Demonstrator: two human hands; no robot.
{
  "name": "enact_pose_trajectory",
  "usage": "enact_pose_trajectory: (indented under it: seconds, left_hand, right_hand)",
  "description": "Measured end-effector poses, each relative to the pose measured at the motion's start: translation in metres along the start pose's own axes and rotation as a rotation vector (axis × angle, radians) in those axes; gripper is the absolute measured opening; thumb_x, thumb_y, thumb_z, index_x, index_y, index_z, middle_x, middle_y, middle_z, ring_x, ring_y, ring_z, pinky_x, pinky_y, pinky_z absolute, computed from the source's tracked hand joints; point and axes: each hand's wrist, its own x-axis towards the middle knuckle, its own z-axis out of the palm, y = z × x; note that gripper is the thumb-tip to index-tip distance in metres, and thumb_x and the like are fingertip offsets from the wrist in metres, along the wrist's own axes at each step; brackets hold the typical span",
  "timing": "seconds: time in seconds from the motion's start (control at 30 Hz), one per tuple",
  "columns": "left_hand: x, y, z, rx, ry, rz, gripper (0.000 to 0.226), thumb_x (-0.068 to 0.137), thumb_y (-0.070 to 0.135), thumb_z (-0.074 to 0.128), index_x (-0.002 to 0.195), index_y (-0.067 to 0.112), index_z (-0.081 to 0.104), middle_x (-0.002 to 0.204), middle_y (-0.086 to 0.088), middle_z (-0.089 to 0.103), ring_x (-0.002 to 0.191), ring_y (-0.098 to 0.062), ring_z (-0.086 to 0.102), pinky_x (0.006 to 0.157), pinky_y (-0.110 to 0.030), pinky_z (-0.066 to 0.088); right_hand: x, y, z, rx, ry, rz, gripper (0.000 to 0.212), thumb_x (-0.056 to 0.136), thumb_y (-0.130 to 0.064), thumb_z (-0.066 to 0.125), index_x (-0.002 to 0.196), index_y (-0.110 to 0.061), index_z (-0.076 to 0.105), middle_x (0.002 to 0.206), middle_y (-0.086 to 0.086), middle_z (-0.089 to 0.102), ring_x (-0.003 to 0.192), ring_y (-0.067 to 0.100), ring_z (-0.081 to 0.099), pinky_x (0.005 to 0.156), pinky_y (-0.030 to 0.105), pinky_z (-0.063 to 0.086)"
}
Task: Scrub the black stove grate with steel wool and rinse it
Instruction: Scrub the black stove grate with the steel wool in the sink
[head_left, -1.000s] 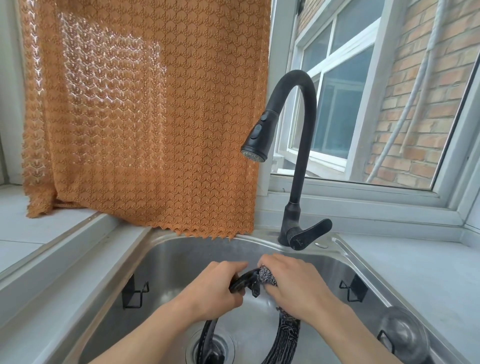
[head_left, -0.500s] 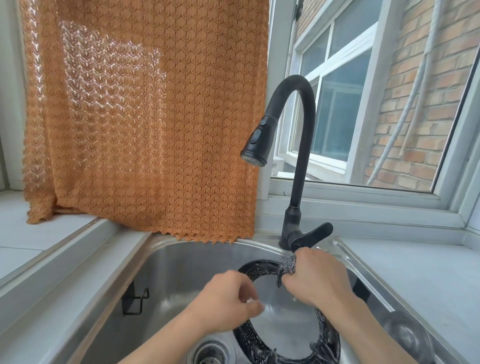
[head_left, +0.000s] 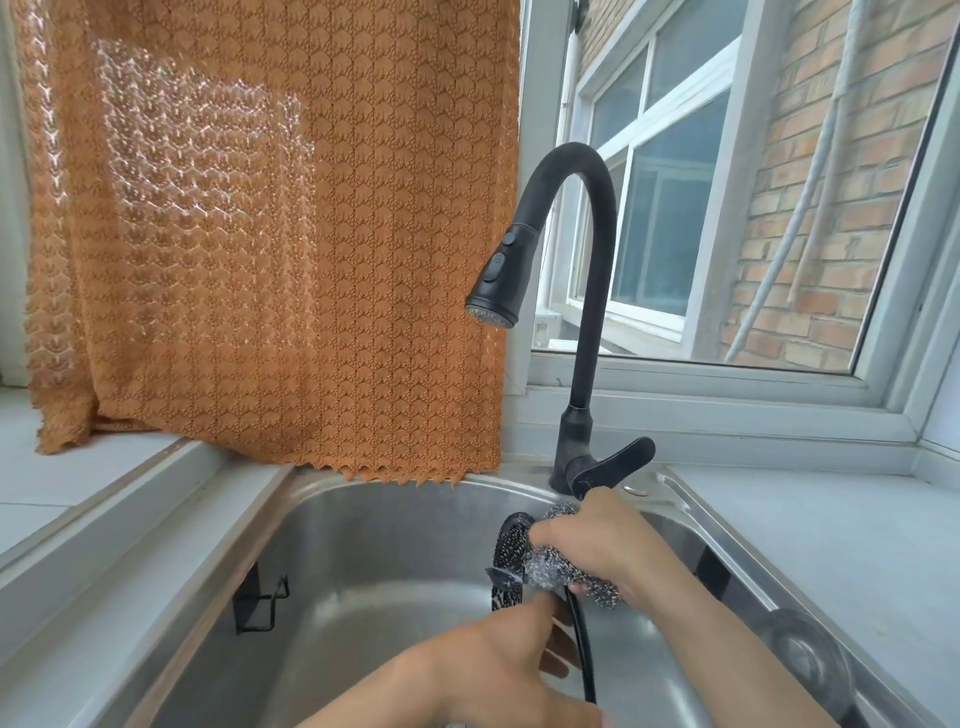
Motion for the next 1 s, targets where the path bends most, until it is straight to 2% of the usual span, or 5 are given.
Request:
enact_pose_trajectory:
  seconds: [0.17,0.33,0.5,0.8,1.0]
  left_hand:
    - [0.004,0.006,-0.004,-0.169,-0.012,0.069,0.058,0.077,0.031,0.078,0.125,0.021,0.047,0.119,0.0,0.074,0.11,-0.016,0.071,0.102,-0.04,0.055]
    - [0.003,0.004,-0.013,-0.409,0.073,0.036,0.043,0.084,0.0,0.062,0.122,0.015,0.048,0.109,-0.014,0.074,0.105,-0.031,0.074,0.088,-0.047,0.061]
    - [0.0,-0.006,-0.039,-0.654,0.146,-0.011,0.044,0.094,-0.019,0.043,0.122,0.013,0.057,0.103,-0.022,0.068,0.101,-0.037,0.074,0.091,-0.067,0.054]
    - [0.003,-0.011,-0.052,-0.817,0.121,-0.088,0.045,0.093,-0.019,0.031,0.125,0.0,0.058,0.11,-0.038,0.068,0.089,-0.04,0.072,0.084,-0.065,0.058]
    - [-0.001,-0.009,-0.055,-0.85,0.104,-0.071,0.04,0.097,-0.017,0.034,0.117,-0.005,0.067,0.111,-0.041,0.066,0.087,-0.041,0.07,0.082,-0.057,0.06]
  right_hand:
    - [0.006,0.001,0.008,0.175,-0.035,0.022,0.029,0.066,-0.026,0.073,0.082,-0.005,0.062,0.06,0.005,0.06,0.049,0.023,0.059,0.054,0.035,0.05]
    - [0.008,0.004,0.005,0.449,-0.221,0.04,0.033,0.084,-0.014,0.072,0.104,0.011,0.065,0.072,0.019,0.07,0.05,0.027,0.062,0.045,0.026,0.046]
    - [0.028,0.023,0.004,0.551,-0.125,-0.018,0.026,0.091,-0.022,0.071,0.105,-0.001,0.068,0.088,0.018,0.076,0.075,0.028,0.07,0.069,0.037,0.053]
    - [0.034,0.042,0.011,0.474,-0.106,0.002,0.032,0.083,-0.021,0.067,0.114,-0.012,0.064,0.106,0.006,0.073,0.103,0.022,0.067,0.1,0.042,0.051]
    - [0.032,0.051,0.015,0.331,0.067,-0.118,0.033,0.087,-0.034,0.078,0.111,-0.025,0.057,0.105,-0.01,0.068,0.097,0.007,0.066,0.088,0.03,0.052]
